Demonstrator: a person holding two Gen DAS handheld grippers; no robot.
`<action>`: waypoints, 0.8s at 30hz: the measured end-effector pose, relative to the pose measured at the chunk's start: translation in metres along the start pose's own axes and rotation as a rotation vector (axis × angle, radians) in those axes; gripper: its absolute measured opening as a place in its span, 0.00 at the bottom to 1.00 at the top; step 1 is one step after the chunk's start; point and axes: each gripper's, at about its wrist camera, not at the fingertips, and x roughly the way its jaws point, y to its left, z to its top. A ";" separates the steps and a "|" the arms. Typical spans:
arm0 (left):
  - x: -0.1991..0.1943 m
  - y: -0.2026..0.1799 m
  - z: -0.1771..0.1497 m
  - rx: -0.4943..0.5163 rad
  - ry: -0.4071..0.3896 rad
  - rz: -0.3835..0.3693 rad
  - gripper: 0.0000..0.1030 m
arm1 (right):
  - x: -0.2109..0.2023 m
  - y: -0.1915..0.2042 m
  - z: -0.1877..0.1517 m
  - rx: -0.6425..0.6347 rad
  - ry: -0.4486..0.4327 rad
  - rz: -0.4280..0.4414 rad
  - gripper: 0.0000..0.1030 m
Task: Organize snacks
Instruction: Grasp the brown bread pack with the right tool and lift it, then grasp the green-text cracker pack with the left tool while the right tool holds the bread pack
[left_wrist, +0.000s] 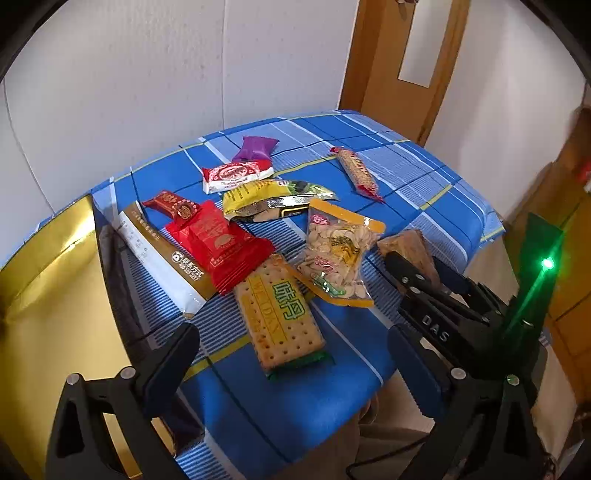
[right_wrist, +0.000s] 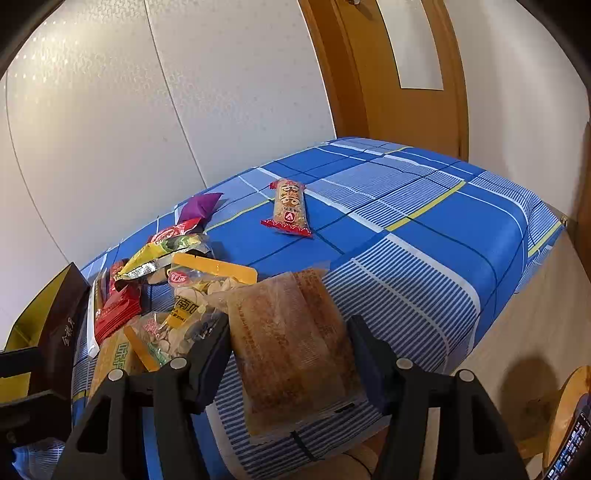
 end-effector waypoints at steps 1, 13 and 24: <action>0.002 0.000 0.001 -0.001 0.000 0.000 0.99 | 0.000 0.000 0.000 0.002 -0.001 -0.001 0.61; 0.028 -0.009 0.010 0.056 0.010 0.047 0.85 | 0.000 -0.003 -0.001 0.033 -0.011 0.006 0.61; 0.052 -0.003 0.008 0.055 0.063 0.095 0.68 | -0.001 -0.003 -0.001 0.037 -0.014 0.009 0.62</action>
